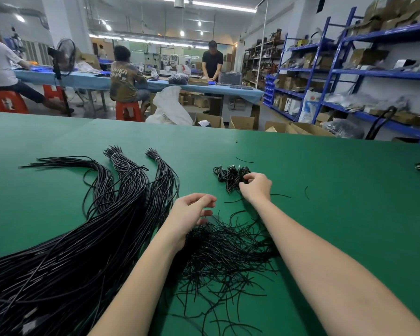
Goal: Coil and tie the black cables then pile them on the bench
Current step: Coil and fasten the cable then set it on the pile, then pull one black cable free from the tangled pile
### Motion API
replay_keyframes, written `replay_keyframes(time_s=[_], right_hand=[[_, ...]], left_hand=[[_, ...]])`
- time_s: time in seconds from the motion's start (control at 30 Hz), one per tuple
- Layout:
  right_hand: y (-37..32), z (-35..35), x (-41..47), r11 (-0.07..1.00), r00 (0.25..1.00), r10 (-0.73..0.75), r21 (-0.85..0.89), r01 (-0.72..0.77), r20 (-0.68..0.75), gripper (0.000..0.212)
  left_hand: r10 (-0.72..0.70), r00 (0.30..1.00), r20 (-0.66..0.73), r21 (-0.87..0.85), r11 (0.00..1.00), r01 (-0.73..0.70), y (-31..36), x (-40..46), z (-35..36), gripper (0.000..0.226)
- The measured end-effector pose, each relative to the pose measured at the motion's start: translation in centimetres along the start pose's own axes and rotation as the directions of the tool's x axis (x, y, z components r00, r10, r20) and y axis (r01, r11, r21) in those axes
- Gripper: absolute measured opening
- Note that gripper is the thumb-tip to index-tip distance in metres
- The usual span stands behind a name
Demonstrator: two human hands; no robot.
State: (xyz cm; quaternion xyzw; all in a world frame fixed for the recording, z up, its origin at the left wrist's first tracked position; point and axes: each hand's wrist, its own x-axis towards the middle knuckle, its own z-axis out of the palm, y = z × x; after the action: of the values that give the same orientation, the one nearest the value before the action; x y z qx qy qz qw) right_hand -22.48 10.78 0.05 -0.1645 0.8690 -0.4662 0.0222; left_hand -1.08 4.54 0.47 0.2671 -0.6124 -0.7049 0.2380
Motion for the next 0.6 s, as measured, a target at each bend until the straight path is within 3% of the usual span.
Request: replay_keyframes(time_s=[0.13,0.33,0.5,0.6], right_hand=[[0.0,-0.9,-1.1,0.998,0.998,-0.062,-0.021,0.062,-0.011,0.03],[-0.2,-2.0,-5.9,0.977,0.984,-0.18,0.11,0.18,-0.008,0.018],[2.6,-0.9,-11.6,0.972,0.983,-0.184,0.15,0.182,0.004,0.016],[2.4,-0.8,-12.9,0.961,0.969,-0.246,0.129,0.245,-0.01,0.014]], left_hand=[[0.004,1.0,0.006,0.022,1.0,-0.004,0.1,-0.1,0.1,0.014],[0.009,1.0,-0.009,0.039,0.999,-0.009,0.2,0.0,0.1,0.013],[0.008,1.0,-0.021,0.064,0.998,-0.007,0.0,0.0,0.3,0.013],[0.102,0.993,-0.067,0.209,0.974,-0.087,-0.2,0.1,0.0,0.01]])
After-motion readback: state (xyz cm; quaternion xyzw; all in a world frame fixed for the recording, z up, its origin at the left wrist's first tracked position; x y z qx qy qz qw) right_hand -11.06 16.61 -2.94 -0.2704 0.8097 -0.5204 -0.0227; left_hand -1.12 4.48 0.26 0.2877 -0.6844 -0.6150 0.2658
